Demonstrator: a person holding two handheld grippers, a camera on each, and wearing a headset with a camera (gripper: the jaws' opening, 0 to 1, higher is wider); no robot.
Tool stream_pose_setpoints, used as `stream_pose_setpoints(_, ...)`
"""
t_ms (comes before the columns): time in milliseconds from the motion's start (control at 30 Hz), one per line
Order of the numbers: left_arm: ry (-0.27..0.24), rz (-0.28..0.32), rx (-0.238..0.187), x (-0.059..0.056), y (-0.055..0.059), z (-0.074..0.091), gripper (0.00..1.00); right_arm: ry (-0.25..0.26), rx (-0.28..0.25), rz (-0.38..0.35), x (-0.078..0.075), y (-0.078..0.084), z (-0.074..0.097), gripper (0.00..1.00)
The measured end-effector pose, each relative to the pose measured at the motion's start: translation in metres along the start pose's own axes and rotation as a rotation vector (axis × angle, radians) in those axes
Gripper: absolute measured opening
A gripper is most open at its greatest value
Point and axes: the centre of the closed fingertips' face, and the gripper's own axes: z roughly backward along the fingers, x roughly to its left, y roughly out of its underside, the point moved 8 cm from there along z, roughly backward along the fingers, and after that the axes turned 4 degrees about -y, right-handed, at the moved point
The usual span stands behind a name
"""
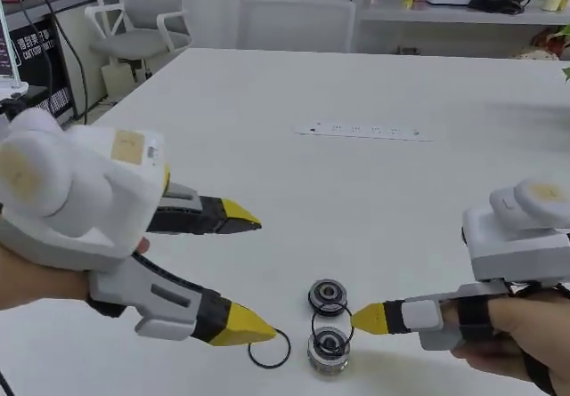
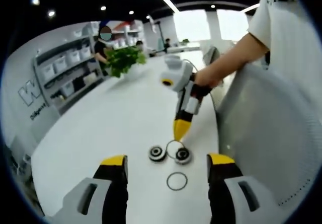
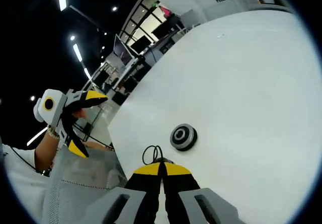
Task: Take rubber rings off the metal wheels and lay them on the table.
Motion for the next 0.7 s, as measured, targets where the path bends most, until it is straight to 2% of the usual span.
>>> stream_pose_setpoints(267, -0.049, 0.055, 0.008, -0.006, 0.013, 0.025, 0.7, 0.012, -0.027, 0.007, 0.0, -0.004, 0.006, 0.0)
stream_pose_setpoints(400, -0.084, 0.108, -0.001, -0.011, 0.023, 0.036, 0.73, 0.019, -0.033, 0.014, 0.003, -0.004, 0.007, 0.0)
stream_pose_setpoints(533, -0.122, 0.158, -0.006, -0.015, 0.032, 0.044, 0.74, 0.024, -0.027, 0.024, 0.006, -0.003, 0.006, 0.0)
stream_pose_setpoints(700, -0.143, 0.2, -0.006, -0.024, 0.041, 0.049, 0.74, 0.036, -0.001, 0.055, 0.01, 0.0, 0.003, 0.0)
